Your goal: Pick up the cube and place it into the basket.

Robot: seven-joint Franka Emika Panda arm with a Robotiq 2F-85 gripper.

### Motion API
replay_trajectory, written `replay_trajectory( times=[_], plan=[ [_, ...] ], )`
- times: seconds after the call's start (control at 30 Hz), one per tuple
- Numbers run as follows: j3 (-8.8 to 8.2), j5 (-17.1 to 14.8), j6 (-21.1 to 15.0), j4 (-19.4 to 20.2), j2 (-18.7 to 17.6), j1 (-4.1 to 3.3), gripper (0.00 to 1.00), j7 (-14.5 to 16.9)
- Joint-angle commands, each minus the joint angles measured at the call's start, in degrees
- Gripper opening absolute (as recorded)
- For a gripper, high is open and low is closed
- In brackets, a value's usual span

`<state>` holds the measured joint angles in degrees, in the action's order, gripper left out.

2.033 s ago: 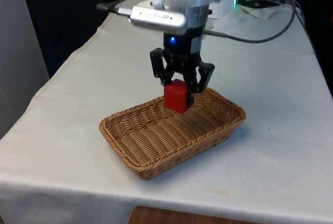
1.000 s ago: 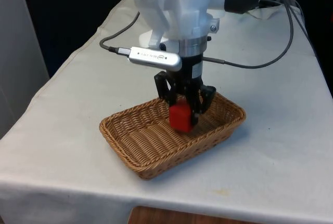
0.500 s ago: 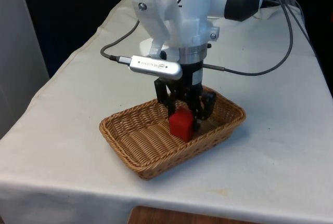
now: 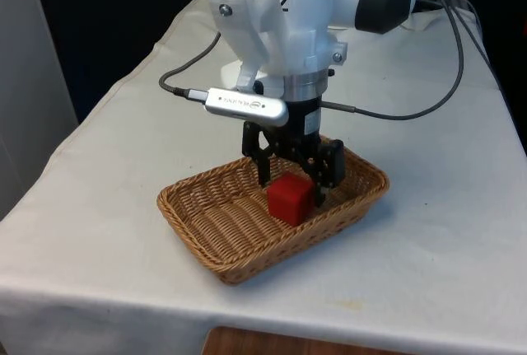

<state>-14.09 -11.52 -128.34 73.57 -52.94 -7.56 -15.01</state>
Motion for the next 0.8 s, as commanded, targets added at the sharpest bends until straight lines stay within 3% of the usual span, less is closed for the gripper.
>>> replay_trajectory(
  times=[0.0, 0.43, 0.77],
  plan=[
    [0.17, -0.2, 0.1, -0.2, -0.1, 0.17, 1.00, 0.1],
    [-0.86, 0.1, 3.8, -0.9, 3.4, -0.29, 1.00, 0.0],
    [-1.09, 0.0, 5.3, -0.3, 5.6, -0.23, 1.00, 0.2]
  ],
)
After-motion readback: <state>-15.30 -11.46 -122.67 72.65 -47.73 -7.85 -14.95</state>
